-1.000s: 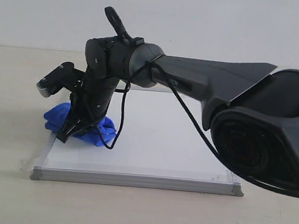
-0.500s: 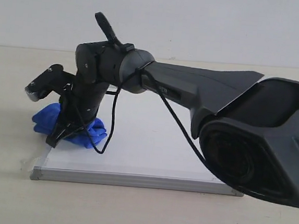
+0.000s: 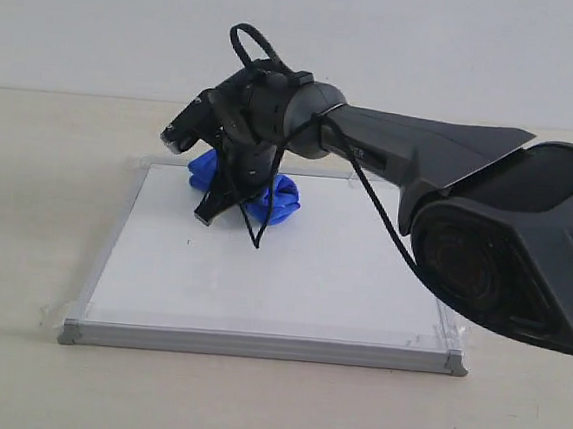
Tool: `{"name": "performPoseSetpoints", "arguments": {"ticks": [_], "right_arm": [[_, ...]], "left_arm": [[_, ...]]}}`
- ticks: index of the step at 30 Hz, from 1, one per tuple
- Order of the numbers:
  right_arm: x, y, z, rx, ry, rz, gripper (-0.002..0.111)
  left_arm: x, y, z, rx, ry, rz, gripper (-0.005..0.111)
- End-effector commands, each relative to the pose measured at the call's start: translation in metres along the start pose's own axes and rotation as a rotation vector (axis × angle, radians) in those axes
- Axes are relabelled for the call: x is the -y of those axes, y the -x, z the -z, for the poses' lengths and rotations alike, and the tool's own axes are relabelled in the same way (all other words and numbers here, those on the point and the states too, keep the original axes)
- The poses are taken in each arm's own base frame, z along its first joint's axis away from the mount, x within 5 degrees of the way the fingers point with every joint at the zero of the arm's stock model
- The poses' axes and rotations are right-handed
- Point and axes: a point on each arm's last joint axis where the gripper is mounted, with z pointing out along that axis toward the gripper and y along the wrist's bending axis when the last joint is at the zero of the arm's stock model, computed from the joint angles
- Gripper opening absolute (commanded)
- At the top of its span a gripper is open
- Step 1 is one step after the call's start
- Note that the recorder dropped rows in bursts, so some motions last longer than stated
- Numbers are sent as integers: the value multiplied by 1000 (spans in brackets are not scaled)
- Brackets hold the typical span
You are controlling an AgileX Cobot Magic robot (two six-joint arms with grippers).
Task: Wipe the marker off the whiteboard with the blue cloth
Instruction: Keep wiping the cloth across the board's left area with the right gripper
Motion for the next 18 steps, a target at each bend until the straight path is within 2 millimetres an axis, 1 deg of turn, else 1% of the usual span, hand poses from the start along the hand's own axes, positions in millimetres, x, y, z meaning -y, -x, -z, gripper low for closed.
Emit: {"name": "performPoseSetpoints", "arguments": {"ticks": [1,4,6,7,9,11,16,18], "right_arm": [[-51,1,-12,10,272,53,0],[-85,12,-2,72,450,68,0],[-102,14,4,76,521,101,0],[-106,14,5,68,531,111,0],[-106,13,6,45,535,121,0],[-97,8,2,0,488,108,0],[-57,-9,-18,-137,163,106,0],[-45,-17,-26,-180,91,124,0]], "left_arm": [[0,1,0,3,-3,0,4],[0,1,0,3,-3,0,4],[0,1,0,3,-3,0,4],[0,1,0,3,-3,0,4],[0,1,0,3,-3,0,4],[0,1,0,3,-3,0,4],[0,1,0,3,-3,0,4],[0,1,0,3,-3,0,4]]}}
